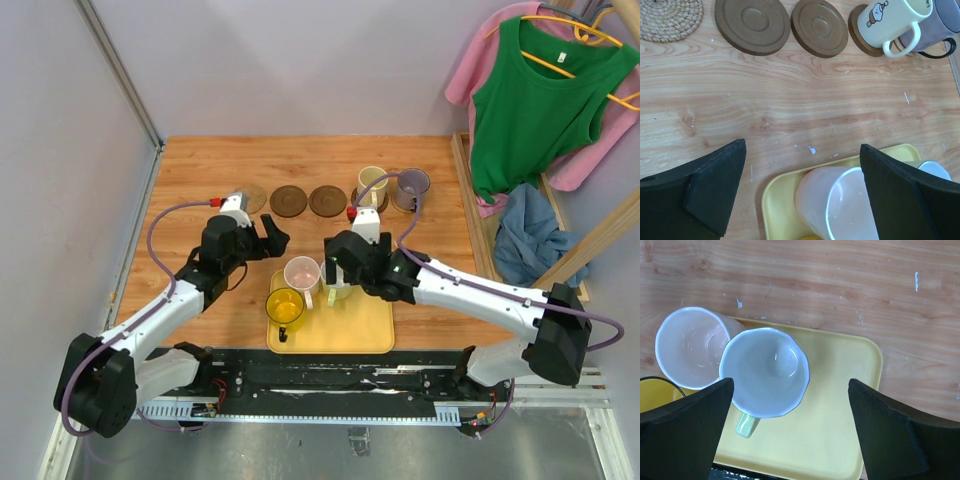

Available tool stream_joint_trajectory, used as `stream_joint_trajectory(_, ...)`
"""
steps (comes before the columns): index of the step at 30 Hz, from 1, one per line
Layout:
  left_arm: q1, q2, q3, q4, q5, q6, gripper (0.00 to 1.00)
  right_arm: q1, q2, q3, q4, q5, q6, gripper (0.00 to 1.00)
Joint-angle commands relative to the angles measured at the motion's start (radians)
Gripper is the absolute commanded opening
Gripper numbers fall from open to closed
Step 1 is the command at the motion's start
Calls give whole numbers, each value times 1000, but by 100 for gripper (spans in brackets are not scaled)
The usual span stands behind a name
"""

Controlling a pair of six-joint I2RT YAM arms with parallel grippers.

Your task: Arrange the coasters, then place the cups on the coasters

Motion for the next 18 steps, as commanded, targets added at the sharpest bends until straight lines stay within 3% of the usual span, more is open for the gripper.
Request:
stream_joint_trajectory(1,5,-32,-27,8,21,19,100,81,-19,-25,-78,125,144,98)
stream_joint_trajectory(18,5,-97,-99,26,41,-9,100,197,85,-3,-95,100,204,98)
